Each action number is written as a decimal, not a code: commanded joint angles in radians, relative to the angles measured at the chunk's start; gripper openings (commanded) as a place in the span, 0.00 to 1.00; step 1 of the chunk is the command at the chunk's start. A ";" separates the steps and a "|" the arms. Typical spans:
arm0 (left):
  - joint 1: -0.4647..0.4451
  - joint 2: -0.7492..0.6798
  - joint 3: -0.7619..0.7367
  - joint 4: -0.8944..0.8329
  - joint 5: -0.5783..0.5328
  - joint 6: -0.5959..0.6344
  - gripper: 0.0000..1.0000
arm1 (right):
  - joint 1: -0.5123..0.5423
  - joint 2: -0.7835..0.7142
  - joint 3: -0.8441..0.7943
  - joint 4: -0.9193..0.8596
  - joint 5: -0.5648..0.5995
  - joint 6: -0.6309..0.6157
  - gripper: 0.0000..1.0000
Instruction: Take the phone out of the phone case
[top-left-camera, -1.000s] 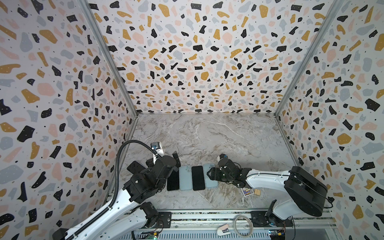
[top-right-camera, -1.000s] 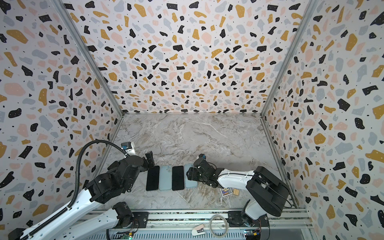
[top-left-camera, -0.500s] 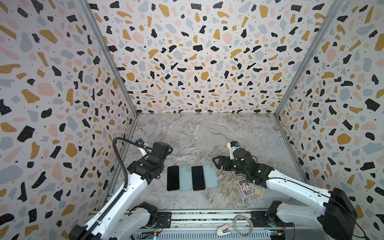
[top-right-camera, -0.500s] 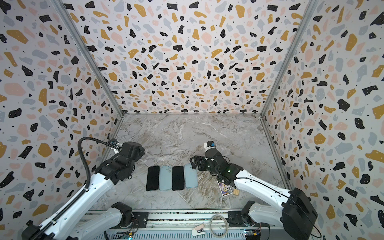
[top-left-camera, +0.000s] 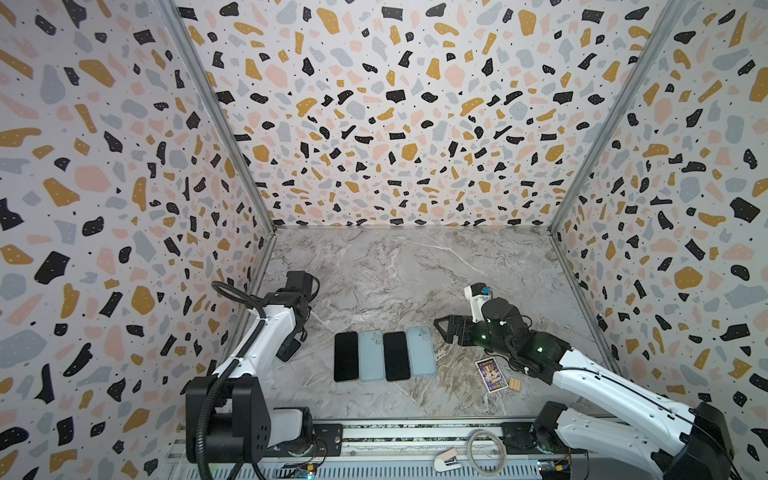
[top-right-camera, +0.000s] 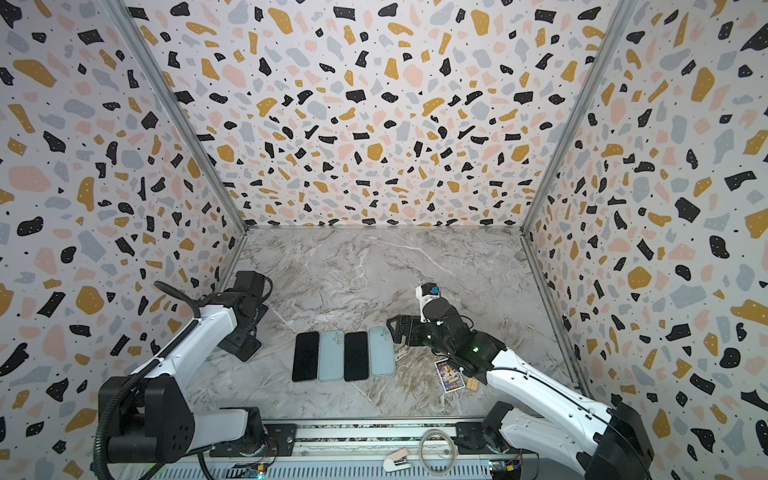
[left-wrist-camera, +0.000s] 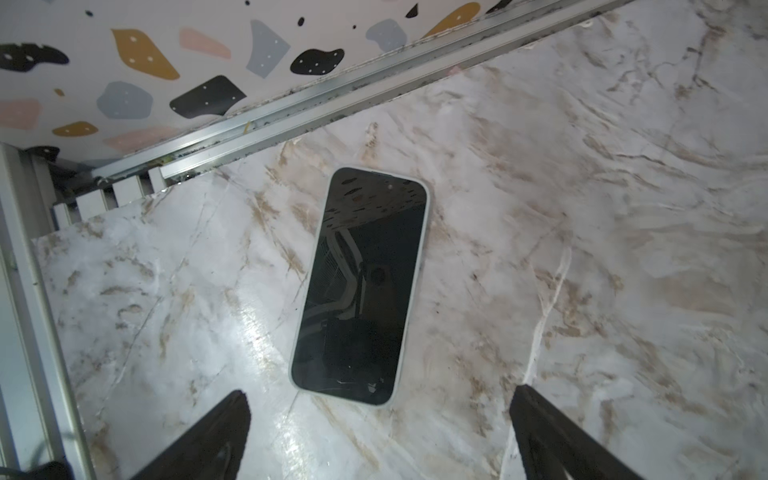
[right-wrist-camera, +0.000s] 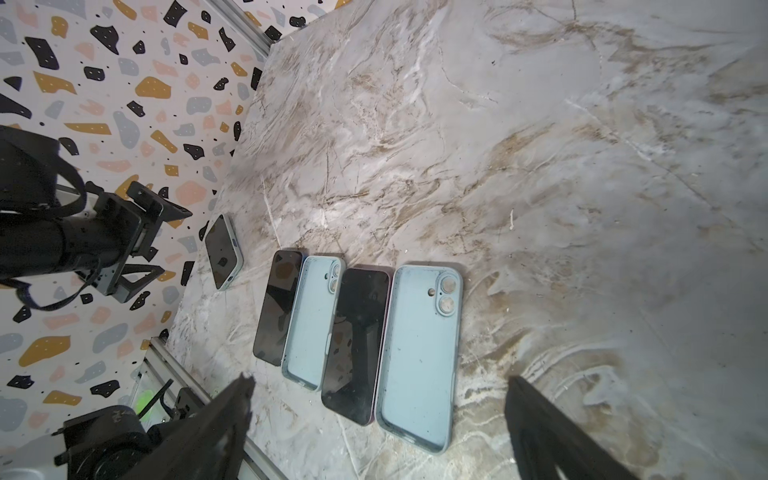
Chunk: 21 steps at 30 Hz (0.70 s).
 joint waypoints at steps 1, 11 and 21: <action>0.077 0.047 -0.020 0.035 0.110 0.053 1.00 | -0.003 -0.037 -0.013 -0.037 -0.005 0.002 0.97; 0.194 0.256 0.020 0.026 0.210 0.185 1.00 | -0.001 -0.055 -0.007 -0.050 0.003 0.013 0.99; 0.200 0.265 0.015 0.066 0.230 0.217 1.00 | -0.001 -0.034 0.004 -0.026 -0.002 0.012 0.99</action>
